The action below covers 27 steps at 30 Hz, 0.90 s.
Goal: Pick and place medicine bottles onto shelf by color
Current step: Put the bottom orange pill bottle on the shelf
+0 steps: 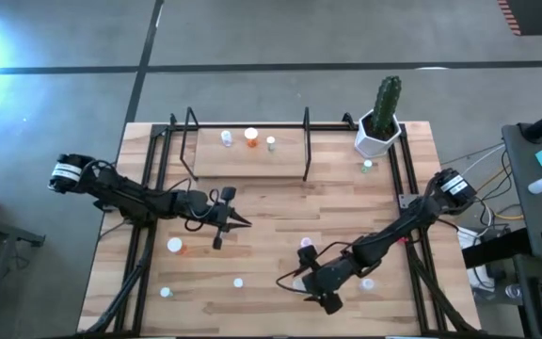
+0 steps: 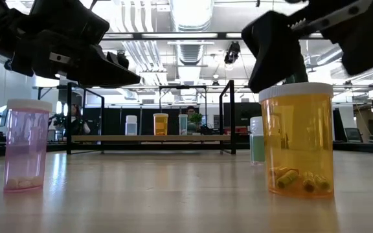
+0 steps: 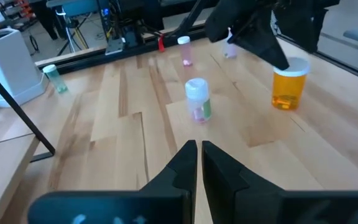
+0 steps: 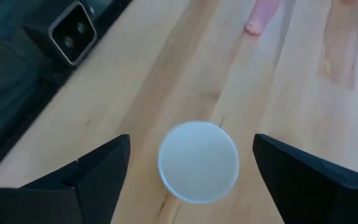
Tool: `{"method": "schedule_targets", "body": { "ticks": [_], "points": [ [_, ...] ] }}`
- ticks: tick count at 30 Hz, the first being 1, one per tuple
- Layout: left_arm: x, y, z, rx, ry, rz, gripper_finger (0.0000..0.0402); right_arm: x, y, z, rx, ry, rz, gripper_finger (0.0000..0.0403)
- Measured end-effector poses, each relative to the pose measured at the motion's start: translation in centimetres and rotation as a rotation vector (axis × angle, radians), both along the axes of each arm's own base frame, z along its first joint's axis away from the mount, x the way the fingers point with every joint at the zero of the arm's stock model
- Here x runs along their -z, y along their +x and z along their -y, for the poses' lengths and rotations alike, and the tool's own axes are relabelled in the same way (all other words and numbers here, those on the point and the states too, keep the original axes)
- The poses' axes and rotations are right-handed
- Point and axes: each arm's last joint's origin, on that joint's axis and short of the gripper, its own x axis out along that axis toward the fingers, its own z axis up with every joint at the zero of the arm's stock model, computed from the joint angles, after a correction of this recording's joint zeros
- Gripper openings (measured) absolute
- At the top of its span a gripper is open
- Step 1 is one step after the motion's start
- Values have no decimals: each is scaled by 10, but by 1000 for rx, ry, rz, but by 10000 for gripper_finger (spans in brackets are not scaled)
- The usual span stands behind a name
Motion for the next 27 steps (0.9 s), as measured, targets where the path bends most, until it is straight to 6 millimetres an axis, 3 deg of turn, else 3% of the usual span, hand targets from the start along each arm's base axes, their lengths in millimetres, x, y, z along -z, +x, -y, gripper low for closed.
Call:
{"method": "schedule_targets", "body": {
  "ticks": [15, 23, 27],
  "points": [
    [1, 0, 0, 0, 1, -9, 6, 15, 0, 1, 19, 6, -30, 278],
    [1, -2, -2, -66, 13, -32, 6, 13, 1, 0, 22, 12, -14, 214],
    [-1, -7, -4, -119, 14, -56, 6, 12, 1, 0, 23, 13, -9, 201]
  ]
}}
